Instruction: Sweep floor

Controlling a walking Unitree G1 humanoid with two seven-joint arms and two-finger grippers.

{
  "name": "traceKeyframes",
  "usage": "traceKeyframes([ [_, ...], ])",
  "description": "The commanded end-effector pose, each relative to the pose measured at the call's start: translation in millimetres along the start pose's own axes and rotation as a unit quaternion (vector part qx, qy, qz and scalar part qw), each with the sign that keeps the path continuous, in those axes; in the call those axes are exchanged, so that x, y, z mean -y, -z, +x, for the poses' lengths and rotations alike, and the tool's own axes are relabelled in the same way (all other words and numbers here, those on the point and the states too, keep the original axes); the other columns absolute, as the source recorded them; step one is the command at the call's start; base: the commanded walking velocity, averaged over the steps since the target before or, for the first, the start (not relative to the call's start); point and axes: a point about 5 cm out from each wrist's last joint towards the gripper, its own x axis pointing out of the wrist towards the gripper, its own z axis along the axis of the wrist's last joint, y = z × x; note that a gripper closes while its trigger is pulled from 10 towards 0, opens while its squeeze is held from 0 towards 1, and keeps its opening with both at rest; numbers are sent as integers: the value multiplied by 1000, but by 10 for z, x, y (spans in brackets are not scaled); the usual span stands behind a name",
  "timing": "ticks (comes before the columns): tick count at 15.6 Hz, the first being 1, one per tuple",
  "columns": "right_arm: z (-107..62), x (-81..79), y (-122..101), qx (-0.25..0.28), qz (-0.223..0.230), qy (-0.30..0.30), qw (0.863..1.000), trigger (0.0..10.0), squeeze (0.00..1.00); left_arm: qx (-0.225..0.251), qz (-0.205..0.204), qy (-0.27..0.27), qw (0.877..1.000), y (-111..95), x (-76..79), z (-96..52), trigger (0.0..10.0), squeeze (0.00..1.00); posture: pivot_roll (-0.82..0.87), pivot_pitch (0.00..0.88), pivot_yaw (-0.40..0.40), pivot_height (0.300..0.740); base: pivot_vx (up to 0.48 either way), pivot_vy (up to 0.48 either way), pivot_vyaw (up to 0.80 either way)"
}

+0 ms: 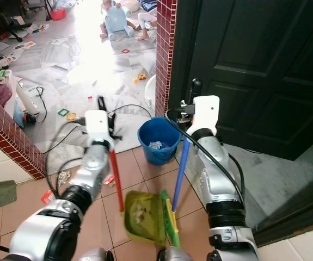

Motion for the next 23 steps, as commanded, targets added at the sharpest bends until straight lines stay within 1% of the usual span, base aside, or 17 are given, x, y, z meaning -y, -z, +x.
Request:
traceKeyframes([
  [1, 41, 11, -65, 11, -3, -1, 1000, 10000, 0, 65, -6, -5, 998, -335, -59, 115, 10000, 0, -181, 18, 5, 740, 0, 0, 0],
  [3, 37, 49, -50, 8, -16, 5, 1000, 10000, 0, 111, -7, -17, 994, -596, -146, 181, 10000, 0, -179, 15, 7, 740, 0, 0, 0],
  [4, 36, 58, -52, 8, -22, 6, 1000, 10000, 0, 129, -4, -22, 991, -694, -182, 194, 10000, 0, -180, 14, 8, 740, 0, 0, 0],
  [6, 31, 70, -60, 11, -28, 7, 1000, 10000, 0, 141, -13, -35, 989, -801, -269, 208, 10000, 0, -182, 15, 9, 740, 0, 0, 0],
  [8, 23, 75, -53, 11, -31, 7, 999, 10000, 0, 138, -10, -38, 990, -798, -318, 191, 10000, 0, -179, 15, 6, 740, 0, 0, 0],
  [10, 20, 73, -49, 10, -33, 7, 999, 10000, 0, 109, 12, -47, 993, -600, -375, 166, 10000, 0, -178, 16, 3, 740, 0, 0, 0],
  [11, 23, 75, -58, 12, -34, 7, 999, 10000, 0, 98, 21, -50, 994, -525, -379, 156, 10000, 0, -182, 18, -1, 740, 0, 0, 0],
  [12, 27, 85, -87, 18, -36, 10, 999, 10000, 0, 81, 26, -54, 995, -425, -383, 145, 10000, 0, -187, 22, -6, 740, 0, 0, 0],
  [13, 33, 128, -156, 33, -39, 18, 999, 10000, 0, 54, 40, -56, 996, -267, -368, 118, 10000, 0, -194, 26, -10, 740, 0, 0, 0],
  [16, 32, 223, -226, 42, -44, 26, 998, 10000, 0, 11, 51, -60, 997, -54, -318, 71, 10000, 0, -218, 42, -20, 740, 0, 0, 0],
  [17, 24, 259, -232, 40, -53, 28, 997, 10000, 0, -7, 61, -60, 996, 31, -298, 48, 10000, 0, -225, 46, -19, 740, 0, 0, 0],
  [18, 15, 305, -224, 38, -55, 32, 997, 10000, 0, -34, 58, -65, 996, 126, -307, 26, 10000, 0, -225, 58, -16, 740, 0, 0, 0],
  [19, 11, 317, -216, 38, -54, 33, 997, 10000, 0, -38, 58, -66, 995, 139, -312, 24, 10000, 0, -222, 61, -15, 740, 0, 0, 0],
  [20, 10, 324, -190, 35, -47, 34, 998, 10000, 0, -40, 57, -61, 996, 153, -301, 20, 10000, 0, -219, 63, -14, 740, 0, 0, 0],
  [21, 24, 274, -153, 32, -13, 25, 999, 10000, 0, -56, 53, -57, 995, 200, -271, 5, 10000, 0, -214, 66, -13, 740, 0, 0, 0],
  [23, 41, 148, -160, 37, 19, -2, 999, 10000, 0, -59, 57, -54, 995, 216, -248, -1, 10000, 0, -217, 67, -15, 740, 0, 0, 0],
])
